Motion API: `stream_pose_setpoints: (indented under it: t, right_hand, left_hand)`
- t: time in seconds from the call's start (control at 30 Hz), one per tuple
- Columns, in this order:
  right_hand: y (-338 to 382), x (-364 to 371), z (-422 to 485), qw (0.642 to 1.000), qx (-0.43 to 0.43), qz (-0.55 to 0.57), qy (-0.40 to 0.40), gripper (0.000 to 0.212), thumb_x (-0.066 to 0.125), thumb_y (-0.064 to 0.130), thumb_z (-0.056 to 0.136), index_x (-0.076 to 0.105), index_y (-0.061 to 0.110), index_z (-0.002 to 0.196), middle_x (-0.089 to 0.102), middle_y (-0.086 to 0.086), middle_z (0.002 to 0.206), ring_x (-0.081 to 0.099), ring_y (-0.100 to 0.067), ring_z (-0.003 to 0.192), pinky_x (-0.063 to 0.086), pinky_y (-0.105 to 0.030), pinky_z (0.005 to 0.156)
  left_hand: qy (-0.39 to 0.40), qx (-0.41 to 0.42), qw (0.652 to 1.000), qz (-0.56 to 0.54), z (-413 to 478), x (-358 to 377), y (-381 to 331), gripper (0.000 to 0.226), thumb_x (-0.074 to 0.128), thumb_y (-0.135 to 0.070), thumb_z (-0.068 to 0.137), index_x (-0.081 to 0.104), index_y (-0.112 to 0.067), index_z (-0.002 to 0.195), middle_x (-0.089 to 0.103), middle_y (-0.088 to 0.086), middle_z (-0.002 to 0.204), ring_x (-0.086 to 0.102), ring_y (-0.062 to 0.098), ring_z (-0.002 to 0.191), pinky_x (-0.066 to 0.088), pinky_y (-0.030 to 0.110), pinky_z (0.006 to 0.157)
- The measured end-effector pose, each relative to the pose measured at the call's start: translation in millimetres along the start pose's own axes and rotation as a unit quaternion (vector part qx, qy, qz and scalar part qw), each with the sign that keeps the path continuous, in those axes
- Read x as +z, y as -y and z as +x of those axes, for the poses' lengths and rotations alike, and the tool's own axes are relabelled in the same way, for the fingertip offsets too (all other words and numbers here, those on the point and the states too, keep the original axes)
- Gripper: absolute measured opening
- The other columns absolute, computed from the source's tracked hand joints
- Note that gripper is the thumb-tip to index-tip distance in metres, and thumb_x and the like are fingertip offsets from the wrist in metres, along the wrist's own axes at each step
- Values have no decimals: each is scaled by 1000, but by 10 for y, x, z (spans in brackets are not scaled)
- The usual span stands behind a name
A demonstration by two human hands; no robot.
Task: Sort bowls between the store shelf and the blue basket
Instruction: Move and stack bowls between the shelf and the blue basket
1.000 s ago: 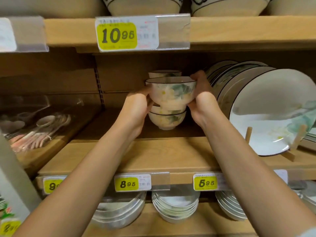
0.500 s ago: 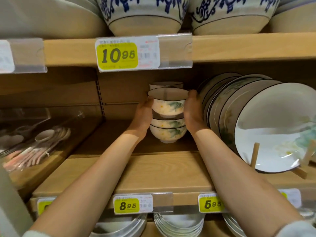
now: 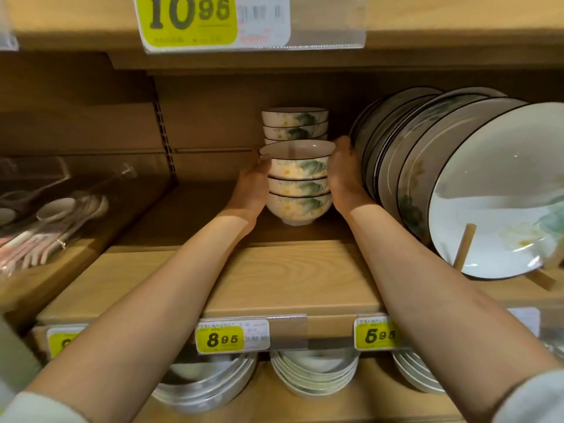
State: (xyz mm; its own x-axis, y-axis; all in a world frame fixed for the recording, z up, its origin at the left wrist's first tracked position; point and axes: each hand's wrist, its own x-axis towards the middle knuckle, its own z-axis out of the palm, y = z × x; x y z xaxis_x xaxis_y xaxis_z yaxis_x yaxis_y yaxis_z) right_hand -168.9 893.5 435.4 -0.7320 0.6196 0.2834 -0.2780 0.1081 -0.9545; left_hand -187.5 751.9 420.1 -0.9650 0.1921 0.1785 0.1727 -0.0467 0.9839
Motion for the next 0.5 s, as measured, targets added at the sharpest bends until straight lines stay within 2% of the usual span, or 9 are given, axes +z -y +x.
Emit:
stream_pose_setpoints:
  t: [0.07,0.17,0.33,0.43,0.5]
  right_hand:
    - [-9,-5,-17,1000,1,-9,1,34,28,31,99,53,24,78,65,-15,103,61,-31,99,47,-44,93]
    - [-22,-16,-42,1000,14,-10,9,35,27,31,100,54,22,79,67,-16,102,62,-31,97,49,-43,92]
    - [-47,-32,-72,1000,22,-15,17,34,27,32,99,54,24,81,67,-17,108,63,-31,100,50,-43,94]
    - [-64,-39,-80,1000,14,-16,13,35,27,30,99,54,23,79,67,-17,107,62,-33,101,48,-43,93]
    - [-66,-41,-93,1000,11,-20,14,35,27,29,99,54,24,78,67,-18,109,61,-33,103,48,-45,96]
  left_hand:
    - [-6,-3,1000,6,-1,3,11,27,39,-38,102,56,-23,118,59,-17,87,54,-3,78,37,16,60]
    - [-9,-3,1000,9,8,5,22,36,39,-38,102,55,-18,127,60,-8,103,55,0,81,37,18,62]
    - [-8,7,1000,21,-13,21,35,40,38,-36,102,51,-15,134,59,3,127,56,16,106,37,27,86]
    - [-10,6,1000,28,-33,30,32,43,38,-35,103,51,-13,136,59,6,131,56,19,112,38,28,88]
    - [-6,11,999,32,-40,31,31,41,37,-35,103,54,-12,131,60,5,126,57,17,106,40,25,83]
